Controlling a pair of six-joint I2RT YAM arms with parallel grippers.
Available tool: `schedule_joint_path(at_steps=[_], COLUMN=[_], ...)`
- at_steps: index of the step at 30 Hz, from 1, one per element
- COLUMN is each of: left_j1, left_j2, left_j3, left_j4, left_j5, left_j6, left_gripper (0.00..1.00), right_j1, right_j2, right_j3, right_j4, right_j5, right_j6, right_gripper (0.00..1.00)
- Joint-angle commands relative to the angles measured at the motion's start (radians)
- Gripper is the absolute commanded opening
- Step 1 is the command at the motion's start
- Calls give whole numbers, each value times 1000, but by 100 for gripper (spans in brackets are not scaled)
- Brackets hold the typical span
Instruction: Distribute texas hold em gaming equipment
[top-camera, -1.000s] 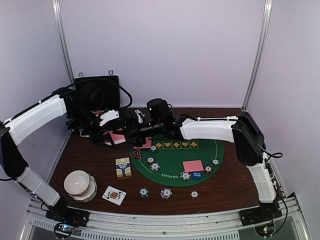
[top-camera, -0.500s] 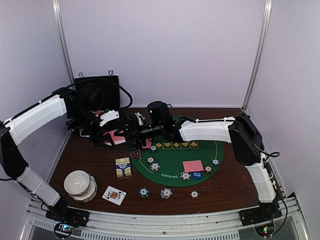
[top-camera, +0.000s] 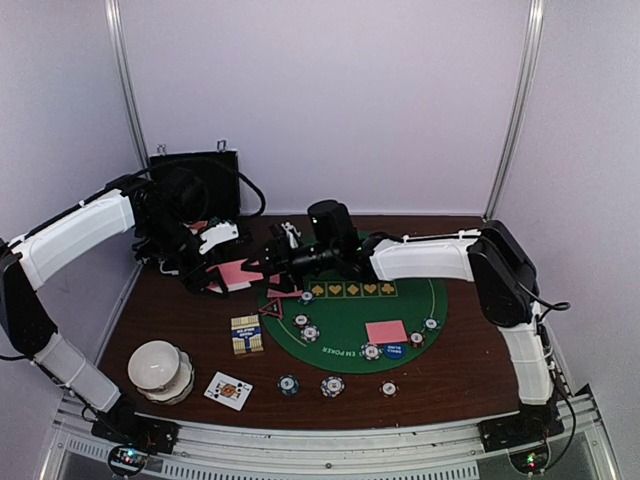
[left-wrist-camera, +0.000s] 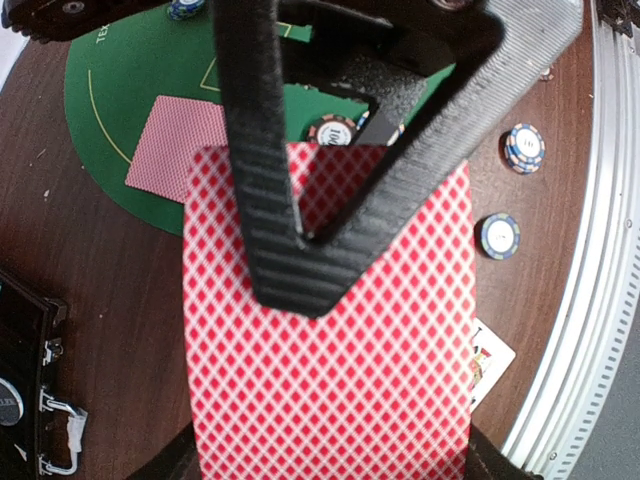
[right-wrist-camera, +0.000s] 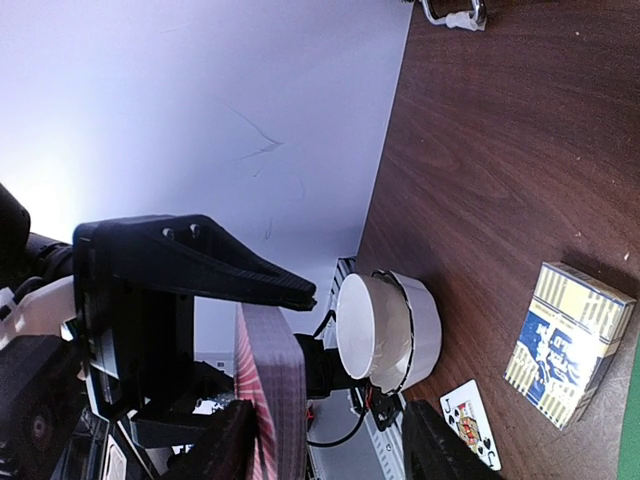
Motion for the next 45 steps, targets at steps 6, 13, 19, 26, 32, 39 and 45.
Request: schedule_joint_path(at_steps=[6,13,19,26,32,39,45], left_j1=[1,1,1,1,1,1,1], left_j2=[-5,-2,-5,-4,-4,-9,-13], left_j3=[37,35,35,34,22,18,12], left_j4=[27,27,26,24,24,24,22], left_j5=[21,21,15,7,-3,-2,-2], left_j6=[-6,-3,-5,-3,2,3,6], left_gripper=[0,0,0,0,0,0,0], right_j1=[-13,-13,-12,-19,-71,-162,-268], right_j2=[-119,-155,-157,-173,-257,-380,-512], right_j3=[-82,-106,-102,-114,-203,-387,-580], right_j4=[75,81,84,74,48,50,-118], right_j5=[9,5,-10,-33,-34,-44,-38], right_j6=[61,65,75,75,45,29,-102], right_gripper=[32,23,11,0,0,0,0])
